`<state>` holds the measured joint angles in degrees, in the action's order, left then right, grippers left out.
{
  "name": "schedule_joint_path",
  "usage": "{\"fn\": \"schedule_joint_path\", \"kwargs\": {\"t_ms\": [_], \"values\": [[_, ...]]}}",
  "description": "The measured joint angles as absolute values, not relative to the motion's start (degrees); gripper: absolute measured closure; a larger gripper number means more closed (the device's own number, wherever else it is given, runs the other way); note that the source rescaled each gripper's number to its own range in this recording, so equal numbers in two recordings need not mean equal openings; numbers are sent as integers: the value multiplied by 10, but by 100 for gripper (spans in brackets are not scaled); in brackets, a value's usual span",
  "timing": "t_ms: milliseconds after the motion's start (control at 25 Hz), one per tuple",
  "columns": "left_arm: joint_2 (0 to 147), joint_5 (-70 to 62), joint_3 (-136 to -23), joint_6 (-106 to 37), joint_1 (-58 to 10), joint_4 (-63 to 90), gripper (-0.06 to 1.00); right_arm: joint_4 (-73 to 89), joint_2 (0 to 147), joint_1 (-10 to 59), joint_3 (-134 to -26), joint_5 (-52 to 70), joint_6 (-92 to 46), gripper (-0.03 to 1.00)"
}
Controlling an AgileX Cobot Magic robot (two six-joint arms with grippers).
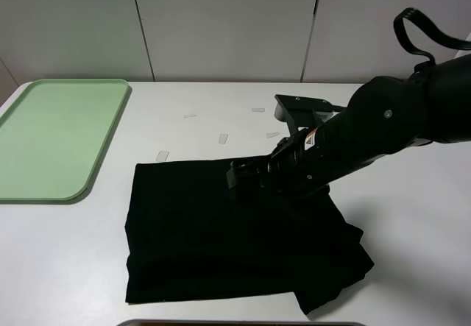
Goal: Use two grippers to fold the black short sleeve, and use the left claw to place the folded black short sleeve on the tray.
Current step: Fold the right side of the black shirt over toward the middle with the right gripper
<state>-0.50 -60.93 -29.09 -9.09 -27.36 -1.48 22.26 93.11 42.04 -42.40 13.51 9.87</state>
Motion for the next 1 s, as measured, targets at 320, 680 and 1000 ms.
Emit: {"fn": "schedule_joint_path", "kwargs": {"t_ms": [320,680,1000], "values": [[-5,-609,-291,-91,-274,-15,-5,89,960,371,-425,156,111,-3],[-5,-609,-291,-91,-274,-15,-5,74,1029,372,-425,155,112,-3],[-5,-609,-291,-91,-274,-15,-5,71,1034,372,-426,151,112,17]]}}
